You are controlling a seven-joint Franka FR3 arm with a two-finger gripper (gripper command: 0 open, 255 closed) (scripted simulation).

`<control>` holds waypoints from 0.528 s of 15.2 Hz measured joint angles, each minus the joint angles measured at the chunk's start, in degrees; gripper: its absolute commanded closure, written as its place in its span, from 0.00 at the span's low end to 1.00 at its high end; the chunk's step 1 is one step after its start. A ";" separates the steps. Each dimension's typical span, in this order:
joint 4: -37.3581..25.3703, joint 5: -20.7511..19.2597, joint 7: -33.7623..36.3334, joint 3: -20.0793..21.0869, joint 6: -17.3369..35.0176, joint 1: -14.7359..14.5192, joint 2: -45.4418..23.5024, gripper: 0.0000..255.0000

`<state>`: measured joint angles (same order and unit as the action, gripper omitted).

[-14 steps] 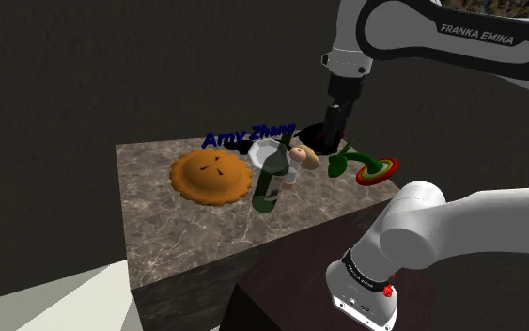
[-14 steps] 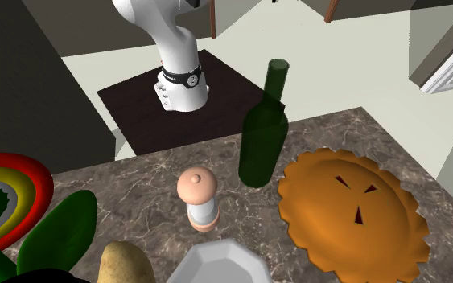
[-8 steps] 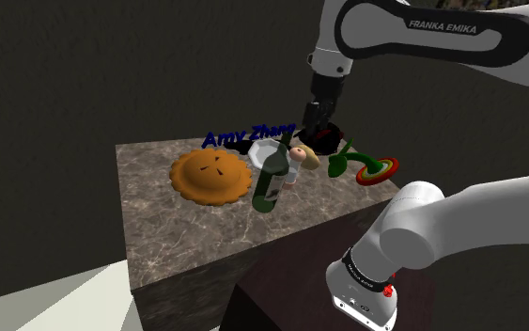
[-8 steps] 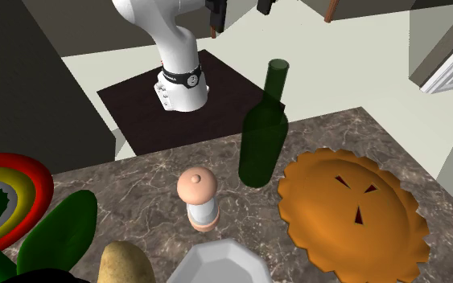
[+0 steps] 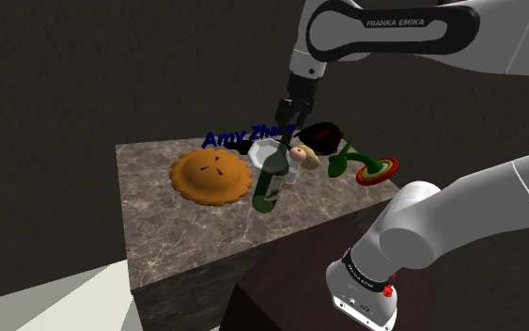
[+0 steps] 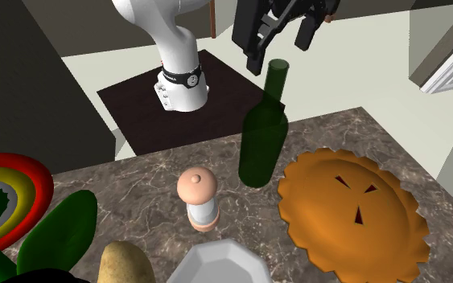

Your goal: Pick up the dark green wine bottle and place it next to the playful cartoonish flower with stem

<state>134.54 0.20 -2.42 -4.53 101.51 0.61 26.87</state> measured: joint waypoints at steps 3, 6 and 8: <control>2.16 0.09 0.03 -0.04 2.45 0.01 -0.19 0.00; 4.02 0.13 0.01 -0.05 4.74 -0.01 -0.63 0.00; 4.46 0.13 0.03 -0.04 5.10 -0.02 -0.53 0.00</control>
<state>139.00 0.33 -2.39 -4.56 106.61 0.59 26.34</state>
